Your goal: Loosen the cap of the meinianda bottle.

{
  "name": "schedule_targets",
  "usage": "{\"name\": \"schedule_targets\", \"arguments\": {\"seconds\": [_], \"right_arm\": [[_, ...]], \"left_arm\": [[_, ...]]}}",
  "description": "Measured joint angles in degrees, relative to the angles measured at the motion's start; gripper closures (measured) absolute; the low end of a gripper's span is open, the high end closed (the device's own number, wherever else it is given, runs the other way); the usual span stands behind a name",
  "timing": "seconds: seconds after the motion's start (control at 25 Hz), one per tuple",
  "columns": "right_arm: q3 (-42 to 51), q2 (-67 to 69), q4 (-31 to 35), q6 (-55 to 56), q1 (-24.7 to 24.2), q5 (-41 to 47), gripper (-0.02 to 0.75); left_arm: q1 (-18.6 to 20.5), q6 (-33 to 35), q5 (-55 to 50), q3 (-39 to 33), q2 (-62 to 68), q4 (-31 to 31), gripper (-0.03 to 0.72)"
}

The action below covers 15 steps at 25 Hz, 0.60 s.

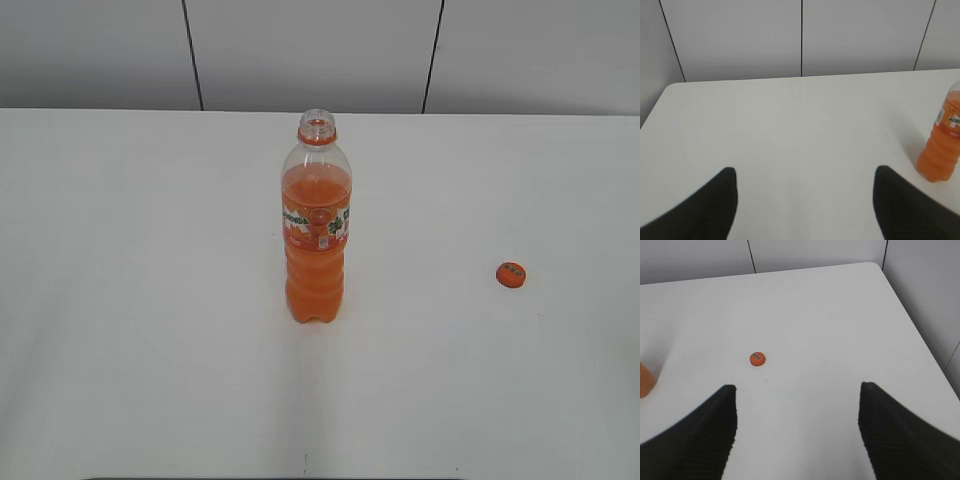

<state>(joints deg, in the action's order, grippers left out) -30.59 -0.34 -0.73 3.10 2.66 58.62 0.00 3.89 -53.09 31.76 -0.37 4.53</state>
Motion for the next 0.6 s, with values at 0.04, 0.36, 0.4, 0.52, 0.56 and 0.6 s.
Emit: {"name": "schedule_targets", "arguments": {"seconds": [0.04,0.36,0.4,0.52,0.56,0.6], "right_arm": [[0.1,0.0,0.7,-0.3,0.0,0.4,0.172],[1.5,0.0,0.7,-2.0,0.0,3.7,0.172],[1.5,0.0,0.7,-2.2,0.0,3.7,0.172],[1.5,0.0,0.7,-2.3,0.0,3.7,0.172],[1.5,0.0,0.7,-2.3,0.0,3.7,0.172],[1.5,0.0,0.7,-2.3,0.0,3.7,0.172]], "left_arm": [[0.0,0.0,0.0,0.0,0.0,0.0,0.179],[0.0,0.0,-5.3,0.0,0.0,0.4,0.18],[0.0,0.0,-6.3,0.0,0.0,0.4,0.181],[0.0,0.0,-7.9,-0.7,0.0,0.4,0.18],[0.0,0.0,-8.1,-0.9,0.0,0.5,0.18],[0.0,0.0,-8.1,-1.0,0.0,0.5,0.181]]}}
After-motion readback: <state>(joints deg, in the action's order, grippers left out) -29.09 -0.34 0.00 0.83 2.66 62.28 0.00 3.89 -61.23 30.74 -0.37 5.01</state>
